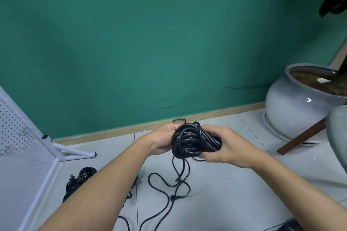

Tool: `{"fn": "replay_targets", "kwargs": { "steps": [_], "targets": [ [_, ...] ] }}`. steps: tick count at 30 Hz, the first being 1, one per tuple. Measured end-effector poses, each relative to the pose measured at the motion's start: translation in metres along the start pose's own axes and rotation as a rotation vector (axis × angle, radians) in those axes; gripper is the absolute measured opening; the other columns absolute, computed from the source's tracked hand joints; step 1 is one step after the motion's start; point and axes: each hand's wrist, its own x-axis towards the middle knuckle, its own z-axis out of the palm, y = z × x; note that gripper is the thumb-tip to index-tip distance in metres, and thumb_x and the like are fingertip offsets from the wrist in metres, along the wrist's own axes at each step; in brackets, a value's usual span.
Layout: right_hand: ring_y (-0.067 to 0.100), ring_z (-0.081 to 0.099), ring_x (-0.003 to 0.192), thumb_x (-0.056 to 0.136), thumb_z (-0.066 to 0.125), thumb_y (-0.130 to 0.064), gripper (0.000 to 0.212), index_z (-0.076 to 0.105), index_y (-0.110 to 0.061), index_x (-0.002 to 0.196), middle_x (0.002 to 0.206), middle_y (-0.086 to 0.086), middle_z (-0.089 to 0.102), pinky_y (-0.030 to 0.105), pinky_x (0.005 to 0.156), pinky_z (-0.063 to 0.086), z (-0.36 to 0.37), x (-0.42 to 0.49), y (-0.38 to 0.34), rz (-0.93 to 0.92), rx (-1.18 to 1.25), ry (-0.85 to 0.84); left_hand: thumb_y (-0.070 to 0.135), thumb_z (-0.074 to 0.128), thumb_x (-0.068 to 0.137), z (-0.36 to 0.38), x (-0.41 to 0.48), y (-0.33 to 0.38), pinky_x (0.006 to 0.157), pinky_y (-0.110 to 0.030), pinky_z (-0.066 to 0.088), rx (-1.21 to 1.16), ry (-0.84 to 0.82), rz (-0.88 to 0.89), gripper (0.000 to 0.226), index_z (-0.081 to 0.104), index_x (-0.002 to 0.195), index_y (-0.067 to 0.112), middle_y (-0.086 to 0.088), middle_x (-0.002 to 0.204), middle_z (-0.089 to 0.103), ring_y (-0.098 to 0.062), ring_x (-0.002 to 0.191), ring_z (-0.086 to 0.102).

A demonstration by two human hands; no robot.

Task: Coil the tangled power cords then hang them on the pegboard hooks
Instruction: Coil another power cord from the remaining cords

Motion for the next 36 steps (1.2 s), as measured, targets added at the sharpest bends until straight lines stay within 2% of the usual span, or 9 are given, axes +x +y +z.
{"fn": "replay_targets", "kwargs": {
  "steps": [3,5,8,13,16,21,29,33,36],
  "targets": [
    [0.015,0.053,0.061,0.083,0.079,-0.007,0.041,0.047,-0.02,0.106,0.08,0.001,0.071,0.032,0.061,0.046,-0.001,0.002,-0.001,0.055,0.049,0.09,0.004,0.053,0.103,0.006,0.004,-0.005,0.084,-0.035,0.055,-0.091,-0.02,-0.019,0.03,0.077,0.089,0.016,-0.006,0.09,0.072,-0.017,0.082,0.066],
    [0.016,0.055,0.065,0.081,0.08,-0.012,0.048,0.041,-0.023,0.109,0.088,-0.002,0.074,0.034,0.065,0.046,-0.001,0.005,0.002,0.054,0.008,0.175,0.001,0.051,0.102,0.013,0.007,-0.01,0.083,-0.036,0.055,-0.123,0.015,-0.041,0.036,0.075,0.082,0.018,-0.002,0.077,0.065,-0.012,0.069,0.06],
    [0.009,0.057,0.075,0.075,0.085,-0.02,0.056,0.042,-0.027,0.109,0.108,-0.009,0.066,0.029,0.073,0.045,-0.003,0.01,0.011,0.052,-0.092,0.36,0.009,0.048,0.104,0.032,0.011,-0.018,0.067,-0.03,0.052,-0.126,0.119,-0.064,0.024,0.063,0.087,0.017,0.001,0.065,0.047,-0.011,0.055,0.044],
    [0.007,0.054,0.07,0.074,0.088,-0.025,0.056,0.043,-0.031,0.108,0.111,-0.013,0.057,0.026,0.067,0.041,-0.001,0.015,0.024,0.012,-0.099,0.485,0.017,0.041,0.107,0.061,0.016,-0.02,0.047,-0.021,0.023,-0.033,0.218,-0.107,0.028,0.047,0.08,0.021,0.006,0.058,0.033,-0.009,0.049,0.024],
    [0.013,0.056,0.074,0.073,0.089,-0.028,0.059,0.041,-0.032,0.107,0.108,-0.013,0.056,0.033,0.068,0.046,-0.004,0.019,0.03,0.057,-0.08,0.565,0.027,0.041,0.109,0.065,0.014,-0.015,0.045,-0.021,0.027,0.139,0.27,-0.099,0.025,0.057,0.093,0.017,0.008,0.056,0.04,-0.008,0.045,0.03],
    [0.005,0.053,0.1,0.081,0.084,-0.026,0.055,0.041,-0.035,0.115,0.112,-0.01,0.053,0.024,0.076,0.04,-0.019,0.016,0.045,0.102,-0.207,0.595,0.027,0.035,0.11,0.065,0.005,-0.014,0.053,-0.024,0.033,0.688,0.288,0.041,0.038,0.07,0.1,0.017,-0.001,0.071,0.051,-0.013,0.059,0.044],
    [0.008,0.049,0.102,0.082,0.082,-0.027,0.051,0.045,-0.03,0.117,0.11,-0.01,0.046,0.029,0.081,0.04,-0.014,0.017,0.051,0.076,-0.343,0.508,0.043,0.045,0.106,0.051,0.001,-0.009,0.066,-0.035,0.046,0.982,0.264,0.131,0.043,0.068,0.087,0.012,-0.002,0.072,0.065,-0.018,0.067,0.056],
    [0.007,0.051,0.107,0.082,0.081,-0.037,0.053,0.045,-0.034,0.12,0.114,-0.014,0.045,0.039,0.089,0.05,-0.007,0.019,0.048,0.069,-0.42,0.436,0.037,0.045,0.107,0.047,-0.002,-0.004,0.059,-0.036,0.034,1.2,0.311,0.203,0.044,0.047,0.066,0.021,0.002,0.064,0.05,-0.022,0.063,0.048],
    [-0.001,0.047,0.115,0.08,0.084,-0.044,0.059,0.043,-0.037,0.122,0.119,-0.02,0.043,0.03,0.093,0.045,-0.005,0.017,0.047,0.067,-0.403,0.295,0.03,0.045,0.106,0.042,-0.003,-0.004,0.057,-0.035,0.03,1.138,0.26,0.197,0.043,0.047,0.064,0.018,0.001,0.061,0.048,-0.019,0.058,0.044]
  ]
}}
